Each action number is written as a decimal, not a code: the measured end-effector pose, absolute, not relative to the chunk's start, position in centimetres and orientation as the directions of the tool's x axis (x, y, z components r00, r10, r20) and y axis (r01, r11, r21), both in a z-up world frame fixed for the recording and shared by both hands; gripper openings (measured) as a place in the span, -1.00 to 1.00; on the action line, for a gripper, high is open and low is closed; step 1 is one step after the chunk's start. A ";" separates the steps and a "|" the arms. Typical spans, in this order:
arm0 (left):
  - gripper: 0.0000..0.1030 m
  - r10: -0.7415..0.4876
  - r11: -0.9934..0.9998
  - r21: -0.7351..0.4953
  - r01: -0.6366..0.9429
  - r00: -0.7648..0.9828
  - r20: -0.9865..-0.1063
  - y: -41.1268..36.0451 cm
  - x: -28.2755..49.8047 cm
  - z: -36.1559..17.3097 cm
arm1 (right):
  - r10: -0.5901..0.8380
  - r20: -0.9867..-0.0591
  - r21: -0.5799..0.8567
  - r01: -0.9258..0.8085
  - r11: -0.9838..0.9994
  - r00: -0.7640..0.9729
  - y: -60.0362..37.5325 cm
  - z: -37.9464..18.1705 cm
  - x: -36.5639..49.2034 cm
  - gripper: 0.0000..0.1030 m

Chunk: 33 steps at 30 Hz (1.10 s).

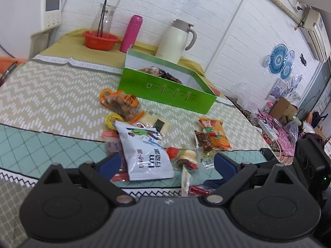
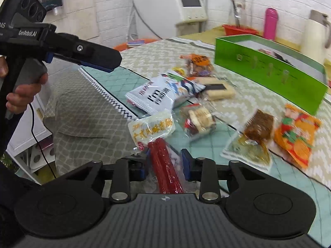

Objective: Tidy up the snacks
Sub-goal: 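Grasp the red sausage pack with the right gripper while the left gripper grasps the small brown bag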

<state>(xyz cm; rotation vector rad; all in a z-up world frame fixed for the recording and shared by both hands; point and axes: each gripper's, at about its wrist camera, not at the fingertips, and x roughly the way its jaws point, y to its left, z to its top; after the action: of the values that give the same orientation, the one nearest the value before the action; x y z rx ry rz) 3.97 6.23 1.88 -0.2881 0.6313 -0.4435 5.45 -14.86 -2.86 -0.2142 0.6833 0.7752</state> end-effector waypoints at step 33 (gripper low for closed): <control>-0.11 -0.487 0.844 -0.214 0.491 0.536 -0.690 -10.1 16.5 -2.0 | 0.298 -0.630 0.078 -0.323 0.943 0.718 -24.8 -3.7 2.8 0.48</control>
<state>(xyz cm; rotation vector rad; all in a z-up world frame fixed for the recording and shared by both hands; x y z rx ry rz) 16.51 -10.10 -2.04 0.0055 0.8195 -0.5820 2.80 -24.76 -3.67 -0.0382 0.6898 0.3436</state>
